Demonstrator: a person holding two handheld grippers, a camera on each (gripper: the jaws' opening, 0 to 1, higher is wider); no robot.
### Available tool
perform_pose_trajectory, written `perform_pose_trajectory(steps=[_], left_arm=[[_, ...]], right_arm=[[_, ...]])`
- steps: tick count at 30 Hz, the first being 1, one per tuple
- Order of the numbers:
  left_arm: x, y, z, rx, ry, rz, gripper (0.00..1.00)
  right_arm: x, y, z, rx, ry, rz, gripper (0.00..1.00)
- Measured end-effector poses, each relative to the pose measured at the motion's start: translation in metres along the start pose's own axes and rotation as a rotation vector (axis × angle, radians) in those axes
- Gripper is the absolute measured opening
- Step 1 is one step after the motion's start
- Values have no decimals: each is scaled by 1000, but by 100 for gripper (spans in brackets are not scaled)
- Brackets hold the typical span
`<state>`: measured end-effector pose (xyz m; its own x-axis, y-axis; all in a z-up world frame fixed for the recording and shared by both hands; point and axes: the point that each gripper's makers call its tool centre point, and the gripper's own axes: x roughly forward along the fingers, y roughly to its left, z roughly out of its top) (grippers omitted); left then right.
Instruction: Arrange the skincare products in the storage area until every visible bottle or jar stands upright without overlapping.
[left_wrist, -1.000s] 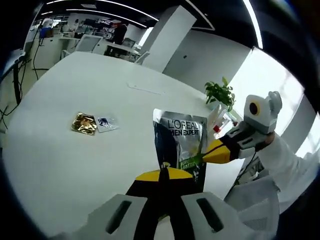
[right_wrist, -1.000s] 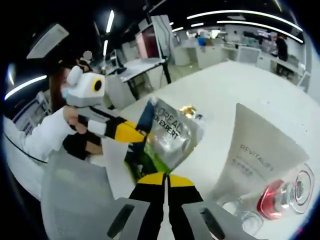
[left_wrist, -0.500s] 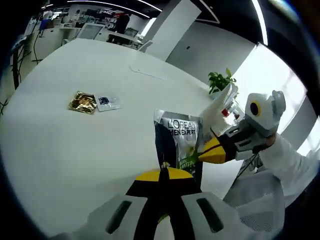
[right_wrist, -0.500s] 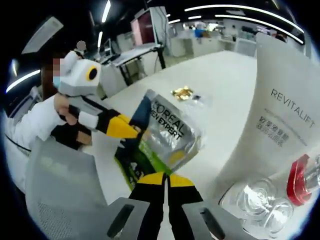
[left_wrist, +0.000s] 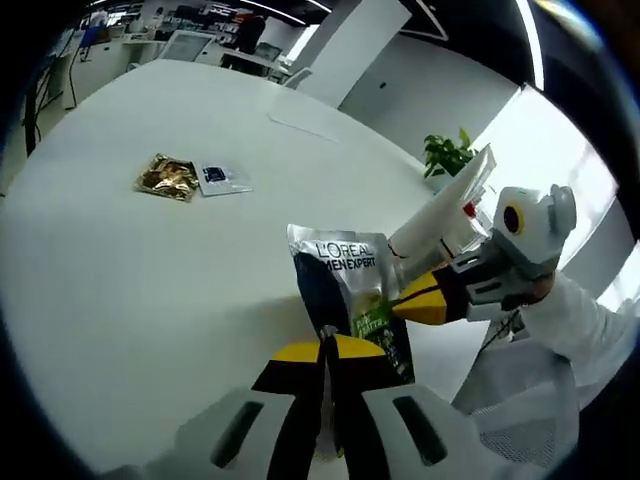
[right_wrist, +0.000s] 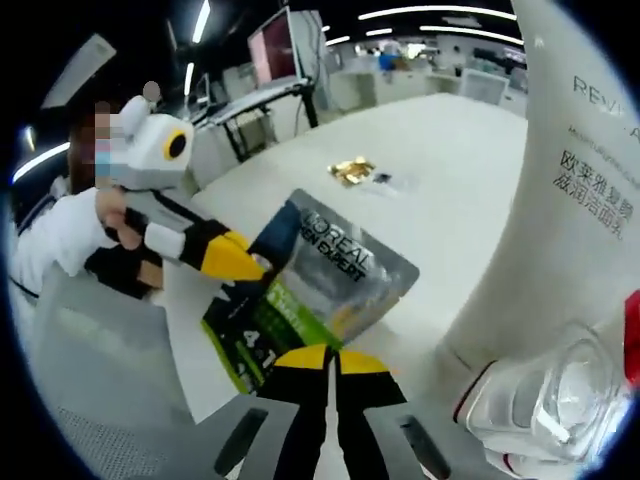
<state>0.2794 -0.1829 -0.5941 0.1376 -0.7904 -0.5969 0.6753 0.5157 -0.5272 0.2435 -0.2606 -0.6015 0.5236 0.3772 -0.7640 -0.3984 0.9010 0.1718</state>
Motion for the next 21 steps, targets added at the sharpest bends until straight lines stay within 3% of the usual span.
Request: perform_pose_trajectory(steps=[8,21], left_arm=[[4,-2,-10,-7,29,-4,0],[11,10,-13,-8,50,4,0]], right_arm=[[10,0,-12,-39,26,-12,0],[12,-7,-13,-92,32,-41,0]])
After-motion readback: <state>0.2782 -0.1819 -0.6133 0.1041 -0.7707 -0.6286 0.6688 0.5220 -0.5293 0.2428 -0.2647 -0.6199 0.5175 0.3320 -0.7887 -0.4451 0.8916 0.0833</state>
